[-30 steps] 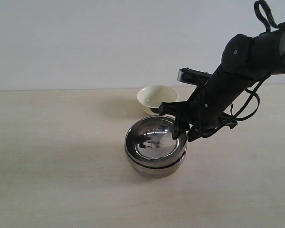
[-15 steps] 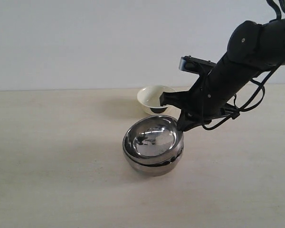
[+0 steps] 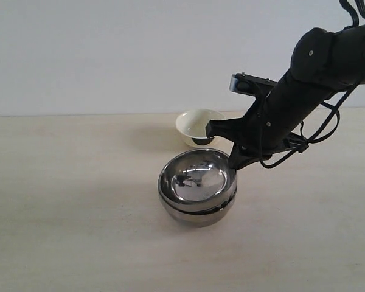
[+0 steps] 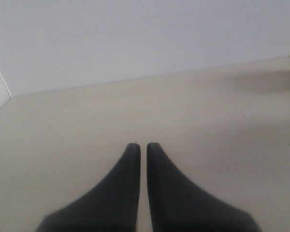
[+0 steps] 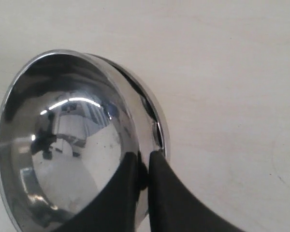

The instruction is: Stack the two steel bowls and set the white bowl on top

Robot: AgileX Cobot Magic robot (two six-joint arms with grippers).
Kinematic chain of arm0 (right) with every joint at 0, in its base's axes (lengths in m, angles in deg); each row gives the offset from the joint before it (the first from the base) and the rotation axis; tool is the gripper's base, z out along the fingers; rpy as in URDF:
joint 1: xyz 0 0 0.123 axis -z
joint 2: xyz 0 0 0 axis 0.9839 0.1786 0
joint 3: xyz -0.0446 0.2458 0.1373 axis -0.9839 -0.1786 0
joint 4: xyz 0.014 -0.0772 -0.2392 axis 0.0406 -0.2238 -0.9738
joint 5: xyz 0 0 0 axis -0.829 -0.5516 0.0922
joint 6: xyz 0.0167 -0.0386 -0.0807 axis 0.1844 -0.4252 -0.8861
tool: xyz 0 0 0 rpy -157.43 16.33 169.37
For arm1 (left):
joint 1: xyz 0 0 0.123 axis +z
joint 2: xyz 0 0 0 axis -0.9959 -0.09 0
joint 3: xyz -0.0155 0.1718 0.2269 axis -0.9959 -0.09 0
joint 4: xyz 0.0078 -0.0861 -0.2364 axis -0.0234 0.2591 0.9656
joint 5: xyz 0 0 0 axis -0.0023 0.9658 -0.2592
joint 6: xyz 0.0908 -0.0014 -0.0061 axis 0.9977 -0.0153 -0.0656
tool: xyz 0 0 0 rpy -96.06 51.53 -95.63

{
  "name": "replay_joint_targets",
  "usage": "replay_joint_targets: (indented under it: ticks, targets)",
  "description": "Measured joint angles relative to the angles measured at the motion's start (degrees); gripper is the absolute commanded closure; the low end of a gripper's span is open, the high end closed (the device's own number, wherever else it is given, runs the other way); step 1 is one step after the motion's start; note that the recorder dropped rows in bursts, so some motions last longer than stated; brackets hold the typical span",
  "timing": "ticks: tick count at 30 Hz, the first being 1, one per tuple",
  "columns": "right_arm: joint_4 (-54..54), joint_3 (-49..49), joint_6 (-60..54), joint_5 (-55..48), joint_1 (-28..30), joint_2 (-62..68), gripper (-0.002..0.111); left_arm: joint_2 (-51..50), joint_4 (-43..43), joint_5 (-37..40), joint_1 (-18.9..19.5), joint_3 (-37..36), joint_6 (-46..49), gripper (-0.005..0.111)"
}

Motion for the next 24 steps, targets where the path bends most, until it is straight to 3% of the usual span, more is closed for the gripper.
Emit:
replay_joint_targets:
  ticks: [24]
  targets:
    - [-1.17, 0.00, 0.46, 0.85, -0.09, 2.91, 0.108, 0.00, 0.00, 0.00, 0.00, 0.00, 0.00, 0.103]
